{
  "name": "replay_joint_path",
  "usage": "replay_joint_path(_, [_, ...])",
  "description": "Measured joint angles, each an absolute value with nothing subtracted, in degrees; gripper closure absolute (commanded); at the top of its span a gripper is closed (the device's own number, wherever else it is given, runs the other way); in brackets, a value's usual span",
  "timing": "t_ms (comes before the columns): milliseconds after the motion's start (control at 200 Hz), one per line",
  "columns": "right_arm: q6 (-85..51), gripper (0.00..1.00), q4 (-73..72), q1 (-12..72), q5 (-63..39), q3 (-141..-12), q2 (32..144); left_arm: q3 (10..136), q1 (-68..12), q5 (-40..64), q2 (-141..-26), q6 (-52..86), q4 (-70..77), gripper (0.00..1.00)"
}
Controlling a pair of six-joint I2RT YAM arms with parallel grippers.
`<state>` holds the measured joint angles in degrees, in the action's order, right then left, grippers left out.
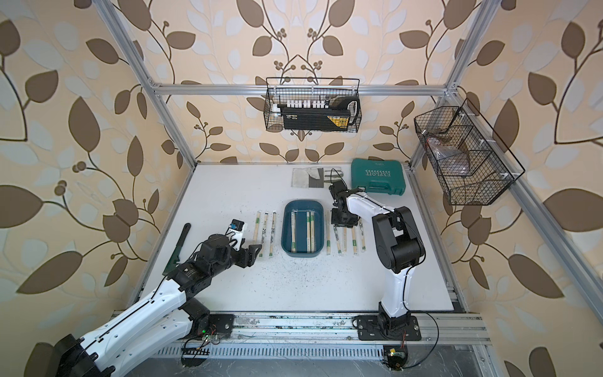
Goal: Take the paired disposable chopsticks out of the storage box
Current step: Adjust the paired disposable chopsticks at the center of the board.
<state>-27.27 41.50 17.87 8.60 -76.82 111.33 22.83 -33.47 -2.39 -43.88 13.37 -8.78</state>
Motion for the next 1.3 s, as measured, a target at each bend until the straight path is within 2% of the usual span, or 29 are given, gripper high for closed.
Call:
replay_joint_path(230, [-27.2,0.71,40.6,17.1,8.6,-76.4,112.8,22.8,-33.5,-2.4,-43.9,13.4,-8.8,0.22])
replay_joint_path(370, [-27.0,0.78,40.4,17.1,8.5,-76.4,113.0,22.8,-33.5,-2.4,-44.0,13.4,-8.8,0.22])
replay_joint_path(600, [-26.4,0.83,40.1,17.1,7.9,-76.4,113.0,22.9,-33.5,-2.4,-44.2,13.4,-8.8,0.22])
replay_joint_path(1299, [-24.4,0.86,39.9,16.6,6.9,-76.5,113.0,22.9,-33.5,-2.4,-44.4,13.4,-8.7,0.22])
